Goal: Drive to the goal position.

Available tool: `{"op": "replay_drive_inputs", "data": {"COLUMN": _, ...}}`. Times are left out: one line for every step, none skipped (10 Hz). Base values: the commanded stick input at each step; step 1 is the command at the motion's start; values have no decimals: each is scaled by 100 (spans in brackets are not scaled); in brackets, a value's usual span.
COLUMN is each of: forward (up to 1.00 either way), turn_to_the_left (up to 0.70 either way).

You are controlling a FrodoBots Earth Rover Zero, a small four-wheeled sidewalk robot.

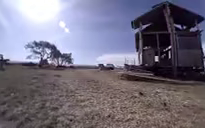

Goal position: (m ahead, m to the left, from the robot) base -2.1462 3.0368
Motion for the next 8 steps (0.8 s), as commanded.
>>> {"op": "replay_drive_inputs", "data": {"forward": 0, "turn_to_the_left": 45}}
{"op": "replay_drive_inputs", "data": {"forward": 0, "turn_to_the_left": 45}}
{"op": "replay_drive_inputs", "data": {"forward": 0, "turn_to_the_left": 45}}
{"op": "replay_drive_inputs", "data": {"forward": 0, "turn_to_the_left": 45}}
{"op": "replay_drive_inputs", "data": {"forward": 0, "turn_to_the_left": 45}}
{"op": "replay_drive_inputs", "data": {"forward": 0, "turn_to_the_left": 45}}
{"op": "replay_drive_inputs", "data": {"forward": 0, "turn_to_the_left": 45}}
{"op": "replay_drive_inputs", "data": {"forward": 0, "turn_to_the_left": 45}}
